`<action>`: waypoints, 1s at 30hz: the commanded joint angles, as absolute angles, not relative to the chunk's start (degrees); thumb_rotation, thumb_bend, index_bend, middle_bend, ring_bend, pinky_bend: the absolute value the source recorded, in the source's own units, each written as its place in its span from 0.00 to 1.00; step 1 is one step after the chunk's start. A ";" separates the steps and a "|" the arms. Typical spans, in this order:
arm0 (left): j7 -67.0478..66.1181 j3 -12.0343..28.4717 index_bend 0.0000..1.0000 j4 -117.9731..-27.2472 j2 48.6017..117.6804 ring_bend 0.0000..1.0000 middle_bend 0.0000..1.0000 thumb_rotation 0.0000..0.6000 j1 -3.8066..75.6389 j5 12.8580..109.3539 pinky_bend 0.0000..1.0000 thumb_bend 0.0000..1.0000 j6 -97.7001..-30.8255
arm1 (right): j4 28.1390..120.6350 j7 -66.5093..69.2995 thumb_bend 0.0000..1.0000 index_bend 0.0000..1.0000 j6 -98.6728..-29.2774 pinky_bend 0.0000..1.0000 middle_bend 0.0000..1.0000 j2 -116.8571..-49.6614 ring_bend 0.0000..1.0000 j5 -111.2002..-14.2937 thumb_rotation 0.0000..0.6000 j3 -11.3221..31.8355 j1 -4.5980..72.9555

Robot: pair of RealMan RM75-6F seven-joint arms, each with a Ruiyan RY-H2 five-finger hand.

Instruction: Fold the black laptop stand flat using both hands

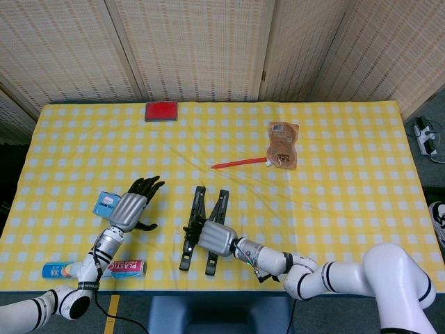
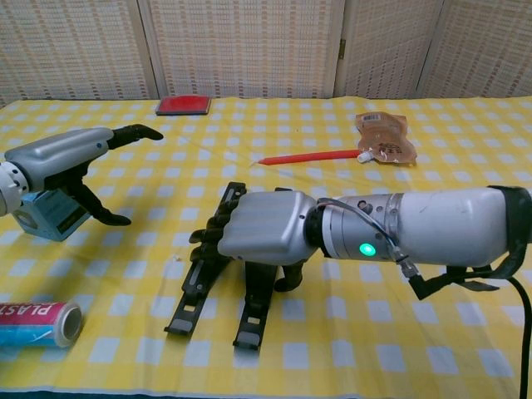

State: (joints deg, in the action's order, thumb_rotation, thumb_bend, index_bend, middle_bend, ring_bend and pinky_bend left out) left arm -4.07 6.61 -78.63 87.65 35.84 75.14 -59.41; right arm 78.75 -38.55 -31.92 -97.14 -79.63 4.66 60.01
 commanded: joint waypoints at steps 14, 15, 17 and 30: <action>-1.66 6.76 0.00 -78.20 87.40 0.00 0.01 1.00 35.30 74.90 0.00 0.15 -58.63 | 75.08 -35.82 0.30 0.22 -31.51 0.06 0.25 -99.28 0.12 -77.42 1.00 5.21 63.17; -1.61 6.76 0.00 -78.17 87.38 0.00 0.01 1.00 35.27 74.89 0.00 0.15 -58.60 | 74.90 -35.37 0.30 0.25 -31.63 0.07 0.27 -99.35 0.13 -77.43 1.00 5.35 63.30; -1.52 6.75 0.00 -78.04 87.38 0.00 0.01 1.00 35.21 74.87 0.00 0.15 -58.56 | 74.49 -34.34 0.30 0.31 -32.20 0.07 0.31 -99.45 0.16 -77.85 1.00 5.51 63.50; -1.58 6.97 0.00 -78.05 87.32 0.00 0.01 1.00 34.98 75.09 0.00 0.15 -58.89 | 73.44 -26.60 0.30 0.46 -37.23 0.09 0.45 -98.63 0.27 -83.58 1.00 4.72 63.41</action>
